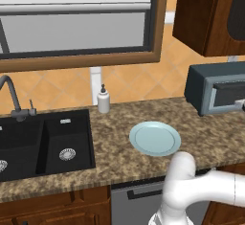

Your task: Pick up the kebab skewer and baguette bread, and place them inside the toaster oven. Close the toaster oven door and start by setting the timer.

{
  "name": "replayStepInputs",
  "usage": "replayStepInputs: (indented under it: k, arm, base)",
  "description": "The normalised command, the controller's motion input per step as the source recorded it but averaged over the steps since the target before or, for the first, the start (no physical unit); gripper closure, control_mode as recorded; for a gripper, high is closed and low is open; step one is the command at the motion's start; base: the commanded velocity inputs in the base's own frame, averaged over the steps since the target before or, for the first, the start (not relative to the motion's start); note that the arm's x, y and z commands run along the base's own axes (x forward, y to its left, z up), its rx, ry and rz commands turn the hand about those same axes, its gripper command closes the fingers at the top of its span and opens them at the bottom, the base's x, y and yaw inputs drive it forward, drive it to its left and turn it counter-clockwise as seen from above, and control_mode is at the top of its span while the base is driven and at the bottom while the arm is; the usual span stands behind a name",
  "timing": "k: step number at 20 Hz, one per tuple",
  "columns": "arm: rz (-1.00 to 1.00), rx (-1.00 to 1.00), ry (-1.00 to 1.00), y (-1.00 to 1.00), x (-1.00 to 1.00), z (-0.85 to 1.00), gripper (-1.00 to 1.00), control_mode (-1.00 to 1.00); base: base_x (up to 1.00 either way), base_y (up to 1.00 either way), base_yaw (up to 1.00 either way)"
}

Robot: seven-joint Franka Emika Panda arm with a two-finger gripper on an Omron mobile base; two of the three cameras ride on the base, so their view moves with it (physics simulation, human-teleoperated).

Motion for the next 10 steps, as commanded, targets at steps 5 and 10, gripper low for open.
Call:
replayStepInputs:
  k: [5, 10]
  arm:
    - [-0.01, 0.00, 0.00, 0.16, -0.39, 0.00, -1.00, -1.00]
    - [-0.04, 0.00, 0.00, 0.49, -0.44, 0.01, -1.00, -1.00]
  base:
    - [0.00, 0.00, 0.00]
    - [0.00, 0.00, 0.00]
